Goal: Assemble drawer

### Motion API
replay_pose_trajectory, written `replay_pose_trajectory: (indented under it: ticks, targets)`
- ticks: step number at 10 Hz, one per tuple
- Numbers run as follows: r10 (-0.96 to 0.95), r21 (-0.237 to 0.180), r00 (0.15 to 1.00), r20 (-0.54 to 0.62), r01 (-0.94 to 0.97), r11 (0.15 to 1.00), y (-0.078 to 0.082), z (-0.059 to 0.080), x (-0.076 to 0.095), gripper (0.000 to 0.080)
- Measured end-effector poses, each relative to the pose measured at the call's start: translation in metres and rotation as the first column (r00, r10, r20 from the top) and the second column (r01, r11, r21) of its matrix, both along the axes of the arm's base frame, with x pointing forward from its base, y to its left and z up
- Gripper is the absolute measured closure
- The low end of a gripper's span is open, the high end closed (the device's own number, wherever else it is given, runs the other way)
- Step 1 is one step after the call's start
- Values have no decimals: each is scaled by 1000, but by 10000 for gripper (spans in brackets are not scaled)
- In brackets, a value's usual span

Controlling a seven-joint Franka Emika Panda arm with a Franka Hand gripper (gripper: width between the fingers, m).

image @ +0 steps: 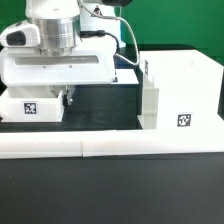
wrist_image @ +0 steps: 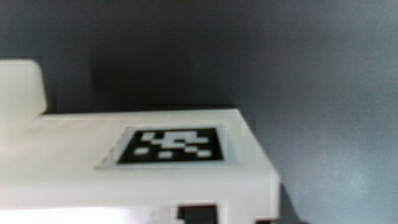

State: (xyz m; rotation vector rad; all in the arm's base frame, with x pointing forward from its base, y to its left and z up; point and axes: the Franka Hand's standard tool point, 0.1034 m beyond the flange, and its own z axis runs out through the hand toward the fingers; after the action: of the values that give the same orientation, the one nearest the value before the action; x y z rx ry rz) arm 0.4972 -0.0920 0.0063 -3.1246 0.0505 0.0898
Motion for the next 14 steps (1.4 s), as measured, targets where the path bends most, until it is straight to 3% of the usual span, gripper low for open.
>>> replay_pose_trajectory:
  ticks: [4, 6, 9, 12, 14]
  targets:
    - [-10, 0, 1000, 0, 10, 1000, 2, 1, 1, 759]
    - [-8, 14, 1000, 5, 8, 1000, 27, 23, 14, 758]
    - [7, 34, 1000, 28, -8, 999, 38, 45, 30, 758]
    - [67, 35, 997, 23, -68, 997, 37, 41, 27, 758]
    - [300, 35, 953, 27, -301, 953, 38, 38, 27, 758]
